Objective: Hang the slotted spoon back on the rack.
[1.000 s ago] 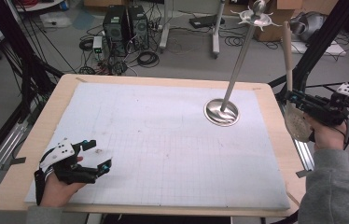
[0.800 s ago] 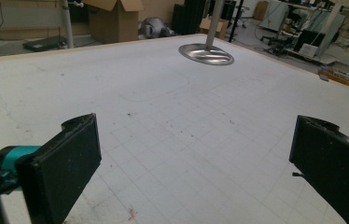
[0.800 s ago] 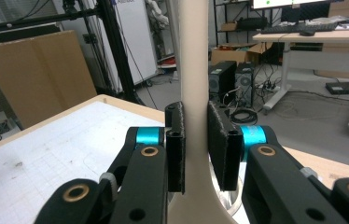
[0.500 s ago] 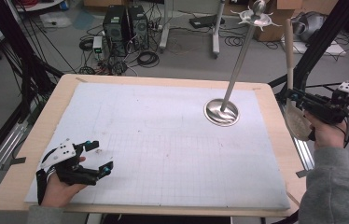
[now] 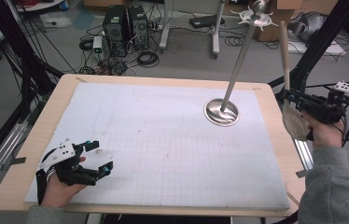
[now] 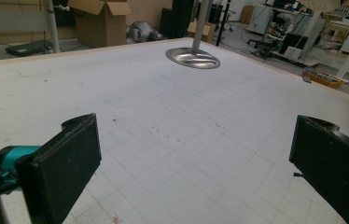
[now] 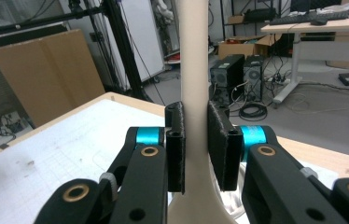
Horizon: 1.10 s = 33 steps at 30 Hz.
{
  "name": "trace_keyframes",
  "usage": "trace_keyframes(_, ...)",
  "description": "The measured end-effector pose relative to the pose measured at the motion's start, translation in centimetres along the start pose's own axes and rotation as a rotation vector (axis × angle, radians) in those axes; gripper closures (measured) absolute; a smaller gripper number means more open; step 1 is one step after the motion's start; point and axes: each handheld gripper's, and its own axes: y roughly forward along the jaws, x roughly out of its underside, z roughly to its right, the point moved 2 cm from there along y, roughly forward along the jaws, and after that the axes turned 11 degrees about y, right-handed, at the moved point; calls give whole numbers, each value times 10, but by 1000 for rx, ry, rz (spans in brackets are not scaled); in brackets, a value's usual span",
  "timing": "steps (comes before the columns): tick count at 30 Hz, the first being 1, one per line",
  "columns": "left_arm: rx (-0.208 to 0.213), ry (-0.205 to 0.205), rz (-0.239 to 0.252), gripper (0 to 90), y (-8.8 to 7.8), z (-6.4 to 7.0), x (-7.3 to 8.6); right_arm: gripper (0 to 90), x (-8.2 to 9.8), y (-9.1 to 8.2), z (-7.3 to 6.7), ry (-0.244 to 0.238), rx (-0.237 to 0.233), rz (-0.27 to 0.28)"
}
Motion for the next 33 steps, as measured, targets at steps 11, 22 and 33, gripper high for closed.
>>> trace_keyframes(11, -3, -3, -4, 24, 0, -1, 1, 781, 0, 4, 0, 7, -12, -6)
trace_keyframes(22, -7, -3, -6, 24, -1, -1, 2, 781, 1, 8, -1, 10, -21, -17)
trace_keyframes(33, -8, -3, -9, 24, 0, -1, 2, 781, 2, 14, -2, 11, -28, -32)
